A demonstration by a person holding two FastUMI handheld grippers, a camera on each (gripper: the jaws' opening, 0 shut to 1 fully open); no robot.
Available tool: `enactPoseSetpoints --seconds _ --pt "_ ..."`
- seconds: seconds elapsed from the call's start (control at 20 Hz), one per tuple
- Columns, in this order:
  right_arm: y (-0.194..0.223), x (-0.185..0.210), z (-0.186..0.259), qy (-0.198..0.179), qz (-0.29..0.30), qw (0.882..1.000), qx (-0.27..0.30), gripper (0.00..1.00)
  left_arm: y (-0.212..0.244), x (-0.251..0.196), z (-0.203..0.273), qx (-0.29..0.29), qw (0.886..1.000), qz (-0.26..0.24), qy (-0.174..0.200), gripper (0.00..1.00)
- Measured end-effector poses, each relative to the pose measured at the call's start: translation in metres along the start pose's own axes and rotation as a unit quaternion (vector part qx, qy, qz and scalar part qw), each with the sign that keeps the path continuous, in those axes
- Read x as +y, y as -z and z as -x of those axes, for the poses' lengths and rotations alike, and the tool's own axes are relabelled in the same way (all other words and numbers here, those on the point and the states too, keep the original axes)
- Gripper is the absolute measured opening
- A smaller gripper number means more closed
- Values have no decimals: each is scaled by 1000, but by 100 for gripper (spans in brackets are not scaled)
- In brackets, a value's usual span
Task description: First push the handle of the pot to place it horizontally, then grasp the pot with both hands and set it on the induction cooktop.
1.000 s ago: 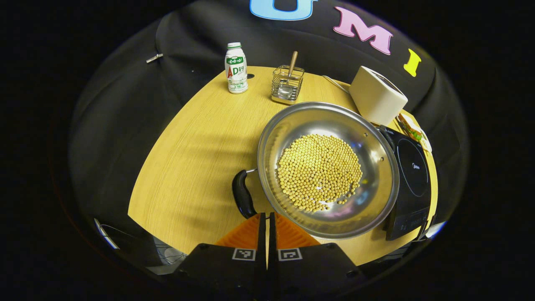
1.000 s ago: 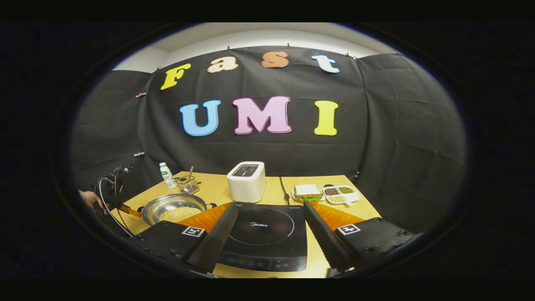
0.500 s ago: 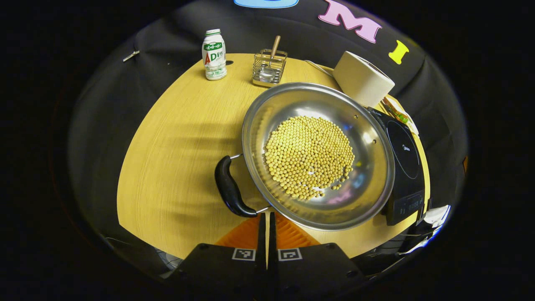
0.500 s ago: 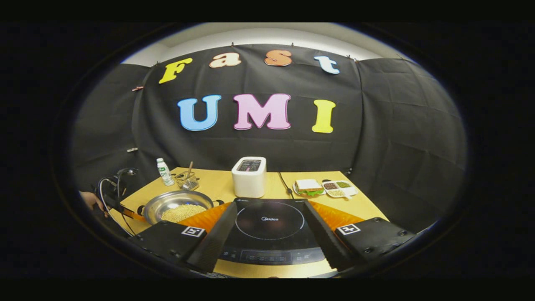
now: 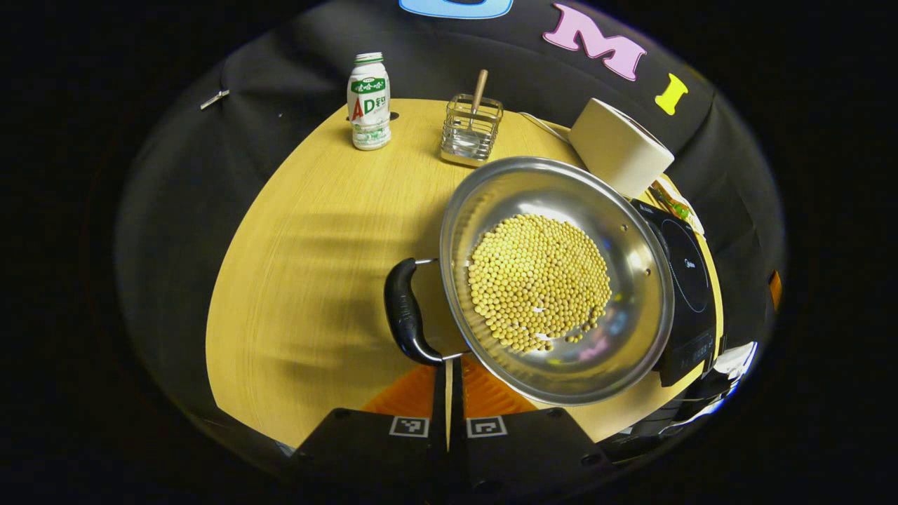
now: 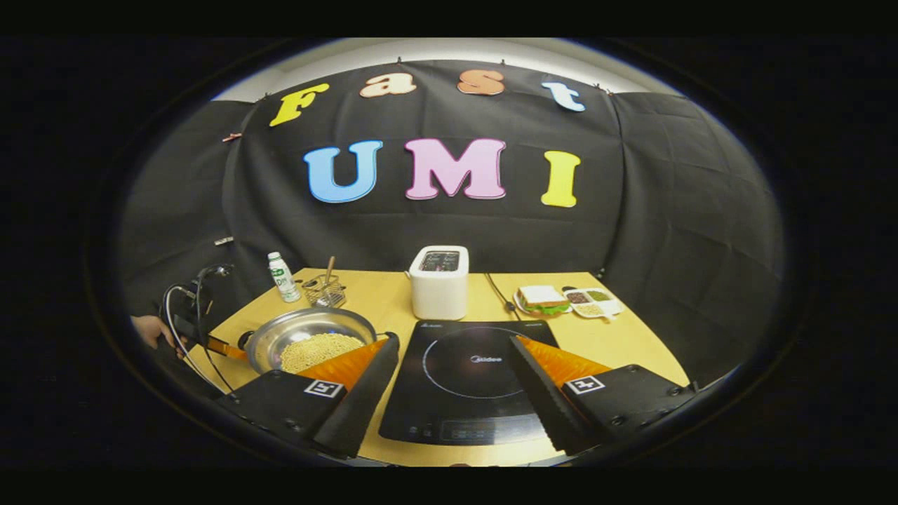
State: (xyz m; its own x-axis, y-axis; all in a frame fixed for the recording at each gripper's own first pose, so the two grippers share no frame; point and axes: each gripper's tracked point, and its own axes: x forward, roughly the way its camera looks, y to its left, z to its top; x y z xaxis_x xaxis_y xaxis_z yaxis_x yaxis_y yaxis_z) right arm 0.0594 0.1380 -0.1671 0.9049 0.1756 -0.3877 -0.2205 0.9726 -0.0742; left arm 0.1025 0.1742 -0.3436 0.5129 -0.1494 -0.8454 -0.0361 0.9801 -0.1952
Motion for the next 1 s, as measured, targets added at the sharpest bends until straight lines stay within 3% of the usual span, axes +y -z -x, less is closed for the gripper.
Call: enactPoseSetpoints --seconds 0.55,0.85,1.0 --pt "48 78 -73 -56 -15 994 91 99 -39 31 -18 -22 1000 -12 17 5" --pt "67 95 -97 -55 -34 989 132 99 -50 43 -22 -38 999 -27 25 5" --pt "78 102 -107 -59 -47 985 152 99 -60 65 -8 -60 997 -42 3 8"
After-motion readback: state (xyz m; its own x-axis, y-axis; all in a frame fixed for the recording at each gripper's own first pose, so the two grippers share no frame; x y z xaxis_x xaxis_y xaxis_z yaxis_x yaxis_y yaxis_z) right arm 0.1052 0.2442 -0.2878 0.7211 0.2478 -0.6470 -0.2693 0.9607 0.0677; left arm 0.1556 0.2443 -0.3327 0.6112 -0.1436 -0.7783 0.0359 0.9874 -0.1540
